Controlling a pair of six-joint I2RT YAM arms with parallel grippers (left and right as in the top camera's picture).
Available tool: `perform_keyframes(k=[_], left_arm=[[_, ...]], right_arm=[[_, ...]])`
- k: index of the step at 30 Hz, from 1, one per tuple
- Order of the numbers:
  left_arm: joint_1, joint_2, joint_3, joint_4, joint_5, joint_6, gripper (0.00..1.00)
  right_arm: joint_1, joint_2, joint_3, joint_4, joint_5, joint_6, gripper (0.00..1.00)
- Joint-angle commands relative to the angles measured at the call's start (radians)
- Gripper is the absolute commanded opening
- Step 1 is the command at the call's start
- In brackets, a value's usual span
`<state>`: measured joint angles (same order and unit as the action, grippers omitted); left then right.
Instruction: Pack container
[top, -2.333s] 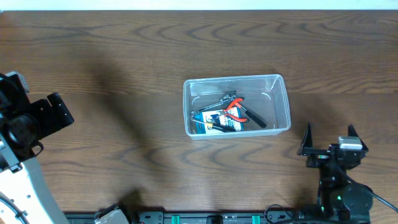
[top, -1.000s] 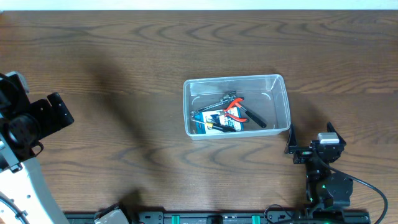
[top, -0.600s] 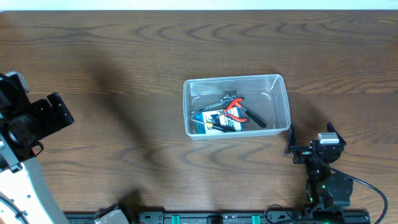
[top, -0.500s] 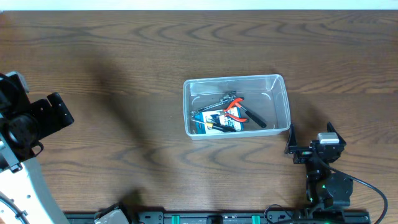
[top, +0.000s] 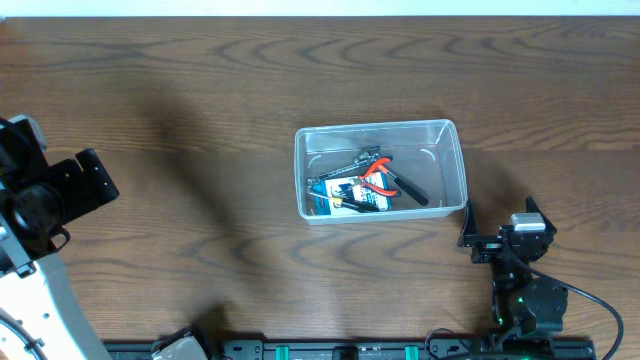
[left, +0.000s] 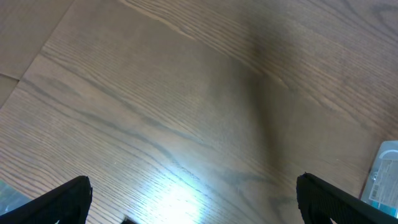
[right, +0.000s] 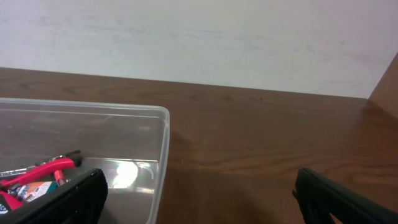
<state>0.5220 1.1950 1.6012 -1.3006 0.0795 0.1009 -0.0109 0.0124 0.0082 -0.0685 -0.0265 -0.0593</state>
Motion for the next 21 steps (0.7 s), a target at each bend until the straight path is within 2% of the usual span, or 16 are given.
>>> perform_keyframes(k=[1, 15, 18, 21], left_arm=[[0.005, 0.002, 0.011, 0.0, 0.007, -0.012, 0.98], [-0.016, -0.004, -0.008, 0.0, 0.007, -0.012, 0.98], [-0.097, -0.057, -0.043, 0.0, 0.007, -0.012, 0.98], [-0.237, -0.154, -0.101, 0.0, 0.007, -0.013, 0.98]], right_arm=[[0.006, -0.007, -0.003, -0.003, 0.003, -0.01, 0.99], [0.006, -0.007, -0.003, -0.003, 0.003, -0.009, 0.99], [0.006, -0.007, -0.003, -0.003, 0.003, -0.01, 0.99], [0.006, -0.007, -0.003, -0.003, 0.003, -0.01, 0.99]])
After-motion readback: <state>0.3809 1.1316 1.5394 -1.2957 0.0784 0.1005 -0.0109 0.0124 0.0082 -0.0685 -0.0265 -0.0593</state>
